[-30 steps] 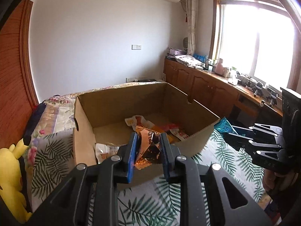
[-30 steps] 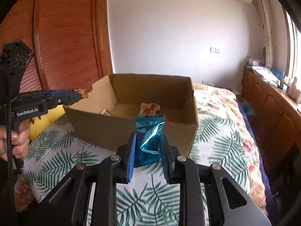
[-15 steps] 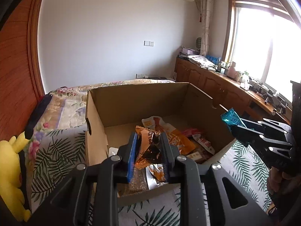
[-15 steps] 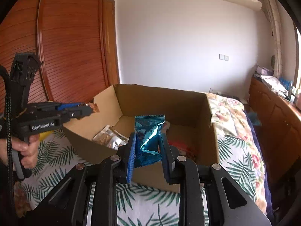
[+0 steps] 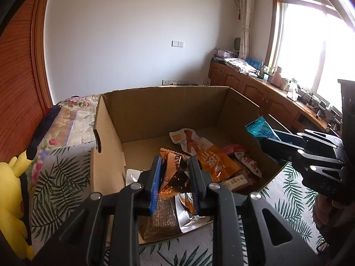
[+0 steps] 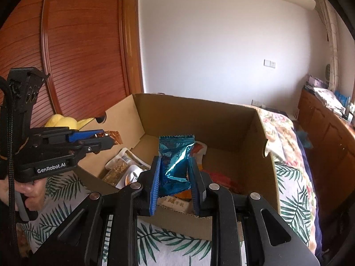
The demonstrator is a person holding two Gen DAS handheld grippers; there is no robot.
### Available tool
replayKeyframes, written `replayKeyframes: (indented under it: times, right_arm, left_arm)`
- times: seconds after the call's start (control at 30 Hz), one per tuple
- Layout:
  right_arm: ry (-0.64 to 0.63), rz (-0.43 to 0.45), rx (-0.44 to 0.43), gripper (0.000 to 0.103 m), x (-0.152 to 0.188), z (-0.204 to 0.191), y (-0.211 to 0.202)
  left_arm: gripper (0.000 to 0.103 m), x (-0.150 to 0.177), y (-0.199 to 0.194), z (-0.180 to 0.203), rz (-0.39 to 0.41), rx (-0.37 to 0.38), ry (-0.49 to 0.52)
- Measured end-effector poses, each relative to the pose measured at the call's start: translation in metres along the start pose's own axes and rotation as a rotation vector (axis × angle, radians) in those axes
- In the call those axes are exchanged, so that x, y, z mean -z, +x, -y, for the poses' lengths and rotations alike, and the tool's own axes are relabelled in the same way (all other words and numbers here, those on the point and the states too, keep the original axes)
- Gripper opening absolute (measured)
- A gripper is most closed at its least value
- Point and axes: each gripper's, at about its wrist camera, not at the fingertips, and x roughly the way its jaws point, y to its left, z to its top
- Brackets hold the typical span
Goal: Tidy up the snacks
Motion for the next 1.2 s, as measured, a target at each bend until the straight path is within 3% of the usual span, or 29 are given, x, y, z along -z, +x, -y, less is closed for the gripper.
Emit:
replayKeyframes:
  times: [0.3,0.67,1.07,1.2]
  right_arm:
    - [0.050,-0.037,-0.048,0.023,-0.001,0.003,0.018]
    - [0.047,-0.049,-0.040,0.027,0.001,-0.003,0.023]
    - [0.060,-0.003,0.000,0.027,0.010,-0.013,-0.035]
    - [0.069,0.010,0.023,0.028,0.018,-0.019,-0.061]
  left_arm:
    - [0.026,0.003,0.008,0.002,-0.019,-0.008,0.007]
    - [0.029,0.006,0.003,0.005,-0.025,-0.017,0.020]
    - [0.029,0.010,-0.055,0.024,0.021,-0.041,0.052]
    - [0.035,0.016,-0.080,0.034,0.038,-0.040,0.055]
